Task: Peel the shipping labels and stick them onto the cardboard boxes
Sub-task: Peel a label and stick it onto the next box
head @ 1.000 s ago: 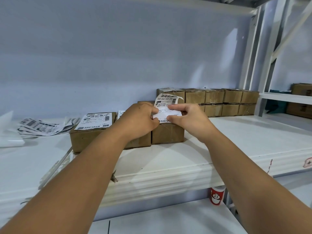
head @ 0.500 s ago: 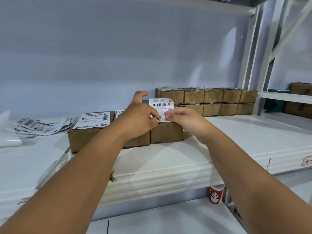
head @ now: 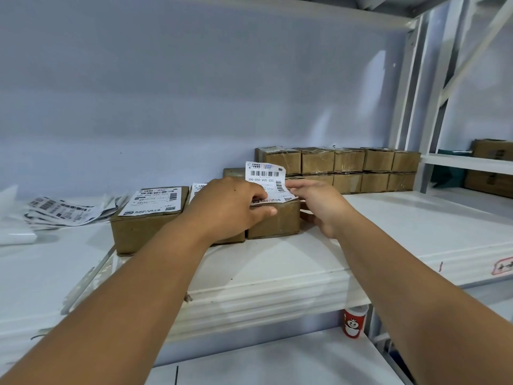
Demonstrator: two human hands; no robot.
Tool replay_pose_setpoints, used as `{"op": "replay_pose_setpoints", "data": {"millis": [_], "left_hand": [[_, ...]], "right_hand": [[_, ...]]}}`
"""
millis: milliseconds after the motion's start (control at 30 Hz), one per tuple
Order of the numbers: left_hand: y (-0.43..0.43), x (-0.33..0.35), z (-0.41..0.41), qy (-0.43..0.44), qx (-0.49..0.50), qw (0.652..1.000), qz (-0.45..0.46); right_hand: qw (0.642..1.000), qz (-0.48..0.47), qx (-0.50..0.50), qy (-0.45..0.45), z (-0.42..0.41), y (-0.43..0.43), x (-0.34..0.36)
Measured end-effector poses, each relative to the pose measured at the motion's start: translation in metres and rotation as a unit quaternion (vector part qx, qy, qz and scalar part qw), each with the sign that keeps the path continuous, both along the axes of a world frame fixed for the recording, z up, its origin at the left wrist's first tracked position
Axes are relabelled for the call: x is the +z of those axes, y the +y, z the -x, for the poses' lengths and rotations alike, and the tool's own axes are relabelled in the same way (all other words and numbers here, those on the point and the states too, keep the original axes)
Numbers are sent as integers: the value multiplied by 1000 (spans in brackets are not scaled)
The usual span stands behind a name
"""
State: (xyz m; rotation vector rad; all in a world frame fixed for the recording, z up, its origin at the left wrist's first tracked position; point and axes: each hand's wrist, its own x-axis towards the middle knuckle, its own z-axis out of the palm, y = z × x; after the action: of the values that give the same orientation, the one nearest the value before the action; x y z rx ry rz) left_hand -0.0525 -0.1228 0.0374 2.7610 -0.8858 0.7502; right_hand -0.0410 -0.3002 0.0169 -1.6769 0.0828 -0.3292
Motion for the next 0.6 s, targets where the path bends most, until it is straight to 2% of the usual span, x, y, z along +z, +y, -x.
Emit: {"op": "replay_pose_setpoints", "data": {"millis": [267,433,600], "left_hand": [[1,2,1,-11,-15,1000,-14],[1,4,2,-6,-15,1000,-18],[3,4,2,-4,-24,1000,-17]], "right_hand": [[999,32,-16,-6,-7,1,-3],[1000,12,-23,2,-6,2,-2],[999,4,-46,-29,-6,-1,0]]}}
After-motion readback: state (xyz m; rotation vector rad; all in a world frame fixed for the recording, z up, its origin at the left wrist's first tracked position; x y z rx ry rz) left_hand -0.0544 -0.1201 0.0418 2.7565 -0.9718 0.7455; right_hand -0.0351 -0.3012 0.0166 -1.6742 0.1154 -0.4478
